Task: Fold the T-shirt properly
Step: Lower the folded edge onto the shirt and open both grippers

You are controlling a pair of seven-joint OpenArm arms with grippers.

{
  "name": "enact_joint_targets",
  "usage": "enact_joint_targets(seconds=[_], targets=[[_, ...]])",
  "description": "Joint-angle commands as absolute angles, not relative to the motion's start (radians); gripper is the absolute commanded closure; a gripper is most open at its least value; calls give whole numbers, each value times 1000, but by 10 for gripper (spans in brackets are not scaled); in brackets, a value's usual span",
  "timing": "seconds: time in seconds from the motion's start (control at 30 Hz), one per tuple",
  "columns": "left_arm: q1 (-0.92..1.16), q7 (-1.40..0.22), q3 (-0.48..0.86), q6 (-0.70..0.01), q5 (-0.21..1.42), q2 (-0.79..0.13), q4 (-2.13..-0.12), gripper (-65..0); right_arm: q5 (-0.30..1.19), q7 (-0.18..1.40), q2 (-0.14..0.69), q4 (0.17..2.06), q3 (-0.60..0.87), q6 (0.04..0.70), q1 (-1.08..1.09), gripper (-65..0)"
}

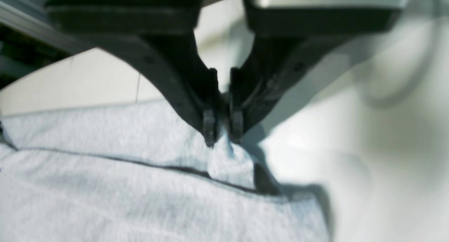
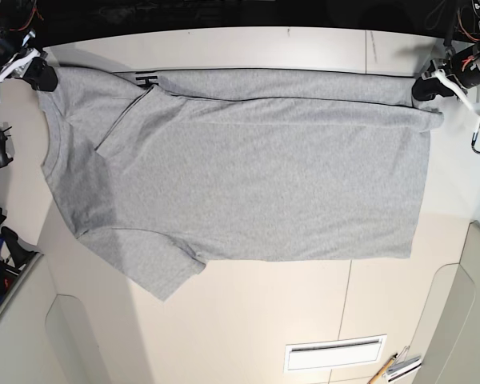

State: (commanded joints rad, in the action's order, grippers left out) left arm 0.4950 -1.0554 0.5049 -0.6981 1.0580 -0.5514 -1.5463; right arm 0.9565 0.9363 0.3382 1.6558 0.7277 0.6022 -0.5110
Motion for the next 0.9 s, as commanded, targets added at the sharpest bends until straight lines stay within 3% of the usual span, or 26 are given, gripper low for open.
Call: enact_joint_targets(seconds=[0.47, 0.5, 0.53, 0.6, 0.67, 0.9], targets=[[566, -1058, 506, -698, 1028, -551, -1602, 0, 920, 977, 341, 1656, 749, 598, -535, 0], [566, -1058, 505, -698, 1028, -551, -1602, 0, 916, 977, 341, 1656, 749, 598, -535, -49], [566, -1058, 505, -698, 1028, -551, -1602, -33, 910, 977, 341, 1656, 749, 598, -535, -147], [566, -1059, 505, -698, 1028, -551, -1602, -160, 897, 978, 341, 1656, 751, 595, -535, -290], [566, -1059, 505, -698, 1029, -551, -1602, -240, 899, 984, 341, 1656, 770, 587, -535, -308], [565, -1048, 506, -698, 1036, -552, -1602, -248, 950, 998, 341, 1742, 910, 591, -535, -308]])
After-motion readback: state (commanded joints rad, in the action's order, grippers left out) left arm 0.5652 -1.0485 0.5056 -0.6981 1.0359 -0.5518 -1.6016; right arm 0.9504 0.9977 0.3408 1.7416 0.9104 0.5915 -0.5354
